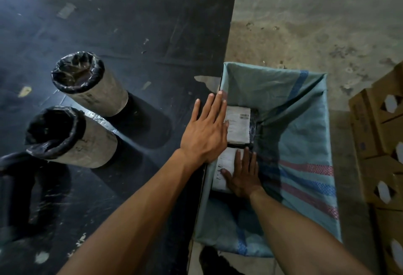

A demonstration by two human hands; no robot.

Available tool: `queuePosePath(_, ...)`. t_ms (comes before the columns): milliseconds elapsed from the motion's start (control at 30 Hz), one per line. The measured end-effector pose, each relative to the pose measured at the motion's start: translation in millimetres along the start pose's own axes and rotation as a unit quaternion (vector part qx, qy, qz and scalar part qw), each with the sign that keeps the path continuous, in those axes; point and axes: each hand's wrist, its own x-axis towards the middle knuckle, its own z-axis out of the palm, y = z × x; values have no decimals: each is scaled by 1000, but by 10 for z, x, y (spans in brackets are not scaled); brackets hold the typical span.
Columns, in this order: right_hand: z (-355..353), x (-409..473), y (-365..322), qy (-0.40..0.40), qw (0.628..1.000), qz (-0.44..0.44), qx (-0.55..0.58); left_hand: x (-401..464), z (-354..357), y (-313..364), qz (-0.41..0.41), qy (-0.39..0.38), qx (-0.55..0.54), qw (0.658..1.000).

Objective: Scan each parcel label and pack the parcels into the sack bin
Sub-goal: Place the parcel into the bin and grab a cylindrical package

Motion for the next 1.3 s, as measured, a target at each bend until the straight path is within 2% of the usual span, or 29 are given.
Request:
queuePosePath(333, -221, -29, -81, -72, 996, 38, -22, 15, 68, -31, 11, 2, -4, 1000)
queuePosePath(433, -403, -26, -107, -110, 993, 48, -12, 21, 84, -44, 15, 1, -10, 1000)
queuePosePath(500, -525, -53, -109, -106, 993, 58, 5, 24, 74, -40, 19, 0, -17, 1000)
queuePosePath(700, -774, -375, -124, -46, 991, 22, 125, 0, -79, -45, 16, -40, -69, 997)
queuePosePath(833, -991, -676, -154, 59, 981, 9, 182, -84, -373, -112, 31, -61, -144, 987)
queuePosePath(1033, -1395, -1239, -579, 206, 959, -8, 196, -502, -1034, -378, 67, 74, -132, 986)
queuePosePath(1167, -1524, -1698, -1229, 257, 951, -35, 165, -778, -1586, -661, 86, 167, -87, 978)
queuePosePath(1300, -1428, -2161, -1989, 265, 951, -85, 135, -1037, -1943, -1122, 73, 169, -18, 983)
